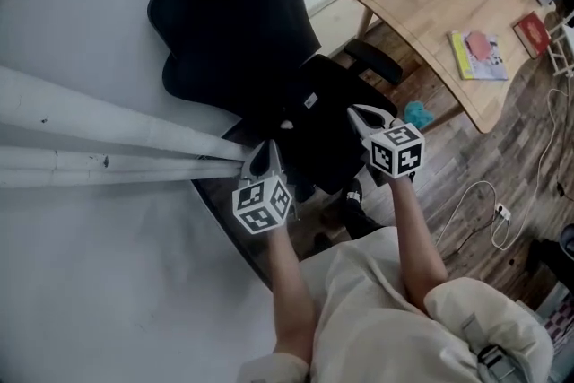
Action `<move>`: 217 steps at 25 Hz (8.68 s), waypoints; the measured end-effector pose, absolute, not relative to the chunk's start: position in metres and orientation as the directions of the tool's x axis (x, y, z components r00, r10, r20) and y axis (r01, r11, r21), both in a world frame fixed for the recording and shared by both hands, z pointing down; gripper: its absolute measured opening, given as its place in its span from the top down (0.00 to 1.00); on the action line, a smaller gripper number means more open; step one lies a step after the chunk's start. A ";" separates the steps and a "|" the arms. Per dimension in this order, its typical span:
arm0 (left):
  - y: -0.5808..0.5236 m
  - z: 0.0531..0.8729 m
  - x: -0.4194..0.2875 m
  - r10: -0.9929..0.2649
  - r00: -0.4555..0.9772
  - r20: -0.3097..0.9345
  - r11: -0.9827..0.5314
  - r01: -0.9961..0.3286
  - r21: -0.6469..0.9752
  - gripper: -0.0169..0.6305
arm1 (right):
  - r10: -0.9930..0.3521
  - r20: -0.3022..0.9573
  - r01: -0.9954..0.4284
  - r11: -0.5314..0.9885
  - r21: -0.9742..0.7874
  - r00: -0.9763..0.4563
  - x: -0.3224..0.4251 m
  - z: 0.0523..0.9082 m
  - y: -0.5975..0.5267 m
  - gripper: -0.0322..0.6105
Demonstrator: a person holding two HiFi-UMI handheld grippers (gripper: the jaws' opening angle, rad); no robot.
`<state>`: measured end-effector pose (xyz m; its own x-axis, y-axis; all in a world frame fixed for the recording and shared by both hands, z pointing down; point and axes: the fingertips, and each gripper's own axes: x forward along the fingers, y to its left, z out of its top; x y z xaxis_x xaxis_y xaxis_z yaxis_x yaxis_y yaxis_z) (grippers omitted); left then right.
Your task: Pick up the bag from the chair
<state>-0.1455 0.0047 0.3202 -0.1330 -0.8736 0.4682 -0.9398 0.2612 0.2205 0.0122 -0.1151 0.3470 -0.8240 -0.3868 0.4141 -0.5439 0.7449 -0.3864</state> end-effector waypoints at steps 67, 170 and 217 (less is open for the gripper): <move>-0.174 0.730 -0.266 -0.760 -0.117 0.640 0.393 -0.867 0.308 0.74 | 0.009 0.481 -0.272 0.816 -0.510 -0.876 -0.202 0.750 -0.290 0.56; -0.066 0.304 0.119 -0.822 0.319 0.471 -0.250 -0.947 0.203 0.85 | -0.629 0.312 -0.702 0.647 -0.297 -0.712 0.221 0.292 -0.097 0.83; -0.053 0.315 0.091 -0.851 0.238 0.468 -0.150 -0.965 0.217 0.85 | -0.547 0.372 -0.648 0.719 -0.250 -0.750 0.192 0.312 -0.089 0.83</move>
